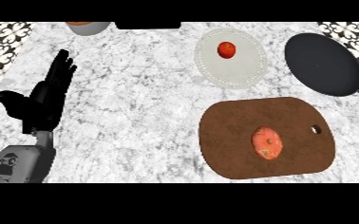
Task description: Pick the squash from the cutting board and place it in the pan
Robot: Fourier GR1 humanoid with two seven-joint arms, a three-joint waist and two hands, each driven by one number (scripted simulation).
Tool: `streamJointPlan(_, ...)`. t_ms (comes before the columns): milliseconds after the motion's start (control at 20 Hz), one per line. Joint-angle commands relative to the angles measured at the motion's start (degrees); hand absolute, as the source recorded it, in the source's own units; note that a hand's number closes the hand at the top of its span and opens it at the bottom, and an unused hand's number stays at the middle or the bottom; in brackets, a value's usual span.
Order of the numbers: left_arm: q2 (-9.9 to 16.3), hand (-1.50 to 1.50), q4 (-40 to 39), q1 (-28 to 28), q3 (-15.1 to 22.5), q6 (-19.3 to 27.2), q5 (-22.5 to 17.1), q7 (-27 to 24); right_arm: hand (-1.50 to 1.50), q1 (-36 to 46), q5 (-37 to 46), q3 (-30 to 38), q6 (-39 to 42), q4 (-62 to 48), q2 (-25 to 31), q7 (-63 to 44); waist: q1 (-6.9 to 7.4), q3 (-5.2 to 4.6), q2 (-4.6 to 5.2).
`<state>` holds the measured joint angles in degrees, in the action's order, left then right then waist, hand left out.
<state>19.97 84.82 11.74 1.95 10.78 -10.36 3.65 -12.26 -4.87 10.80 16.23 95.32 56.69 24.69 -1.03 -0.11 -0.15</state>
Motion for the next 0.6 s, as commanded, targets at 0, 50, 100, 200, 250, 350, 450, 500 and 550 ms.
streamJointPlan(0,-1.28,0.0,-0.57,-0.15,0.62,0.71,1.88,0.0,-1.5,-0.26,-1.99,3.62,3.02,9.33,2.97,-10.93,0.23,0.02,-0.03)
streamJointPlan(50,-2.36,0.0,-0.49,-0.56,1.06,1.0,2.49,-2.38,-1.5,3.8,-2.87,3.72,3.05,9.46,3.46,-13.52,0.71,0.02,0.05)
streamJointPlan(100,-1.68,0.0,-1.61,2.37,-0.32,-0.51,1.05,0.81,-1.5,4.46,2.07,1.93,1.64,7.93,0.74,-11.39,0.82,0.08,0.13)
streamJointPlan(200,-3.56,0.0,-4.66,0.8,0.81,-0.07,2.73,-3.44,-1.5,8.75,2.84,-1.29,0.73,10.53,0.72,-18.07,1.35,0.06,0.29)
streamJointPlan(250,-3.75,0.0,-1.33,-1.38,1.31,0.31,3.64,-2.85,-1.5,6.57,2.98,1.1,2.01,13.09,-0.37,-18.5,0.98,0.08,0.1)
streamJointPlan(350,-4.3,0.0,-5.78,2.75,-0.47,-0.54,3.51,-3.04,-1.5,8.47,2.84,1.07,4.98,12.87,-2.17,-20.67,0.86,0.09,0.17)
streamJointPlan(450,-1.73,0.0,-3.11,0.07,-1.84,-3.66,1.52,-3.48,-1.5,10.69,0.75,-2.8,5.44,16.19,-3.3,-25.15,1.28,0.07,0.16)
streamJointPlan(500,-5.43,0.0,0.72,-0.8,1.83,1.18,4.68,-0.02,-1.5,8.33,1.71,-3.3,5.52,18.84,-4.85,-24.97,1.06,0.1,0.05)
streamJointPlan(550,-3.26,0.0,-5.1,2.52,-2.46,-1.68,2.52,-3.02,-1.5,8.56,-2.11,0.04,9.83,18.31,-2.81,-25.4,0.68,0.08,0.11)
